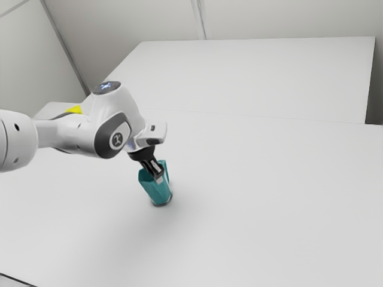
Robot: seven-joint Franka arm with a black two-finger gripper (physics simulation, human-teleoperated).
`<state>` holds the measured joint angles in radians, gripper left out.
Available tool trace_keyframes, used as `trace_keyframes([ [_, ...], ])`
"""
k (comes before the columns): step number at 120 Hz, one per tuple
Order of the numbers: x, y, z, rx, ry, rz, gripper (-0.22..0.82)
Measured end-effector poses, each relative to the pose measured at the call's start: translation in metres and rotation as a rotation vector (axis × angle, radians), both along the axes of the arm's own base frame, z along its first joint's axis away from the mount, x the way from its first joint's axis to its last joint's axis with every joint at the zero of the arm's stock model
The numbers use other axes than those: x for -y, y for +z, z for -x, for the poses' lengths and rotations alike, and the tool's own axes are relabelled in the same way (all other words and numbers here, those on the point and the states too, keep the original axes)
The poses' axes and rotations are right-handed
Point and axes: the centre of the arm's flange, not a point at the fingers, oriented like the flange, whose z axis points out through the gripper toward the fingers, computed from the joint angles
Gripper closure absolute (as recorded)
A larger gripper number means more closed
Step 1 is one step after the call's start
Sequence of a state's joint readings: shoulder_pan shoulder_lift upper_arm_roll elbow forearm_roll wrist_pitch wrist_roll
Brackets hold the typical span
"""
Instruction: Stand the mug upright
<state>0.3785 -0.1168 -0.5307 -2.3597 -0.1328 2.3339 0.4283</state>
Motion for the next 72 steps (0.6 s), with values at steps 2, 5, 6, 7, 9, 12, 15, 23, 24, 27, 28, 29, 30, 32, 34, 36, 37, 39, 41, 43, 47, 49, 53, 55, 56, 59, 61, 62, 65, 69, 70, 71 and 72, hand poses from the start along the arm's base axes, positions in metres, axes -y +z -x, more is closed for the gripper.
trace_keyframes([
  [2,0.0,-0.001,0.0,-0.002,0.003,0.0,0.79],
  [5,0.001,-0.003,0.001,-0.003,0.008,0.001,0.79],
  [6,0.001,-0.004,0.001,-0.003,0.009,0.002,0.79],
  [7,0.001,-0.004,0.001,-0.003,0.011,0.002,0.79],
  [9,0.001,-0.005,0.001,-0.003,0.014,0.003,0.79],
  [12,0.001,-0.005,0.001,-0.002,0.019,0.003,0.79],
  [15,0.001,-0.006,0.001,-0.001,0.023,0.004,0.79],
  [23,0.001,-0.008,0.0,-0.002,0.035,0.007,0.79],
  [24,0.001,-0.008,0.0,-0.002,0.037,0.007,0.79],
  [27,0.001,-0.008,0.0,-0.001,0.041,0.007,0.79],
  [28,0.001,-0.009,0.0,-0.001,0.042,0.008,0.78],
  [29,0.001,-0.008,0.0,-0.001,0.043,0.008,0.78],
  [30,0.001,-0.008,0.0,0.0,0.044,0.008,0.76],
  [32,0.001,-0.008,0.0,0.0,0.046,0.009,0.74],
  [34,0.001,-0.008,0.0,0.001,0.048,0.009,0.7],
  [36,0.002,-0.008,0.0,0.002,0.049,0.009,0.66],
  [37,0.002,-0.008,0.0,0.002,0.05,0.009,0.64],
  [39,0.003,-0.008,0.0,0.003,0.051,0.009,0.61],
  [41,0.003,-0.007,0.0,0.004,0.051,0.01,0.57],
  [43,0.004,-0.007,0.0,0.005,0.051,0.009,0.53],
  [47,0.005,-0.006,0.001,0.008,0.053,0.008,0.46],
  [49,0.005,-0.005,0.001,0.01,0.053,0.007,0.42],
  [53,0.007,-0.001,0.002,0.018,0.054,0.004,0.36],
  [55,0.007,0.002,0.003,0.022,0.054,0.001,0.33],
  [56,0.008,0.003,0.003,0.024,0.054,0.0,0.32],
  [59,0.009,0.006,0.004,0.028,0.053,-0.003,0.28],
  [61,0.01,0.008,0.004,0.032,0.053,-0.005,0.26],
  [62,0.01,0.01,0.004,0.033,0.053,-0.006,0.25],
  [65,0.011,0.013,0.004,0.037,0.053,-0.008,0.23],
  [69,0.012,0.019,0.005,0.043,0.054,-0.012,0.19],
  [70,0.013,0.021,0.005,0.045,0.054,-0.013,0.19],
  [71,0.013,0.023,0.005,0.047,0.054,-0.014,0.18],
  [72,0.013,0.025,0.005,0.049,0.055,-0.015,0.17],
])
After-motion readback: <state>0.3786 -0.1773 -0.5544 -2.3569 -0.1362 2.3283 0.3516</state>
